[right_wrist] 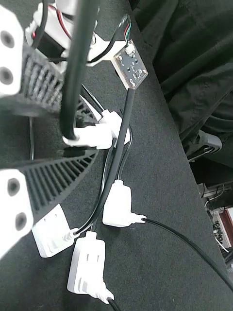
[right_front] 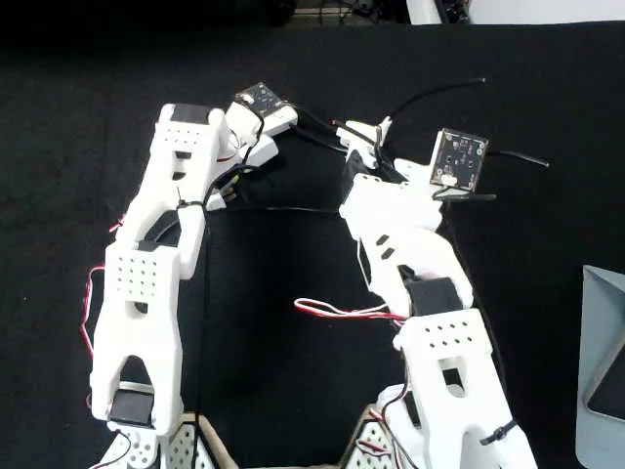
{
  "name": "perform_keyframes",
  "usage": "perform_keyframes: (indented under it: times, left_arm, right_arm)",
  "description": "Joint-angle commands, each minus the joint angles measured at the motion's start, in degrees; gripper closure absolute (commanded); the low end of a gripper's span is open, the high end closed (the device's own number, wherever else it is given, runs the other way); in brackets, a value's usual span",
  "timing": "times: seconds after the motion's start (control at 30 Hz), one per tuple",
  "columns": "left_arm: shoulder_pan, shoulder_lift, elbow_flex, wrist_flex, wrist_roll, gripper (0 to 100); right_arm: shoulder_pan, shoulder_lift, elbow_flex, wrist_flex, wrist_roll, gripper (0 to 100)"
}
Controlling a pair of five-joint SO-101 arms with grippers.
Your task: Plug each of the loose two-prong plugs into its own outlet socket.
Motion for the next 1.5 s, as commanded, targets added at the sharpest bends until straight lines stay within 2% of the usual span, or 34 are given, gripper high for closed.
perform_keyframes:
  times: [0.0, 0.17, 0.33, 0.57, 0.83, 0.97, 1.23, 1.47]
  left_arm:
    - [-0.13, -0.79, -8.13, 9.93, -0.79, 97]
    - [-0.22, -0.79, -17.01, 21.45, -0.44, 97]
    - [-1.89, -4.13, -16.84, 21.19, 2.81, 97]
    - [-0.66, -19.52, -2.07, 21.19, 4.31, 97]
    - [4.70, -43.43, 25.36, 20.40, 4.40, 97]
    - [5.41, -53.54, 42.33, 14.77, 4.66, 97]
    - [5.67, -72.35, 78.20, -5.19, 8.79, 97]
    - [5.76, -82.99, 95.60, -15.21, 10.90, 97]
  right_arm:
    - [0.53, -1.27, -0.31, -1.14, -0.44, 98.6]
    - [0.53, -1.27, -0.31, -1.14, -0.44, 98.6]
    - [0.53, -1.27, -0.31, -1.14, -0.44, 98.6]
    - [0.53, -1.27, -0.31, -1.14, -0.44, 98.6]
    - [0.53, -1.27, -0.31, -1.14, -0.44, 98.6]
    - [0.53, -1.27, -0.31, -1.14, -0.44, 98.6]
    - [0.53, -1.27, -0.22, -1.14, -0.44, 98.6]
    - [0.53, -1.27, -0.22, -1.14, -0.44, 98.6]
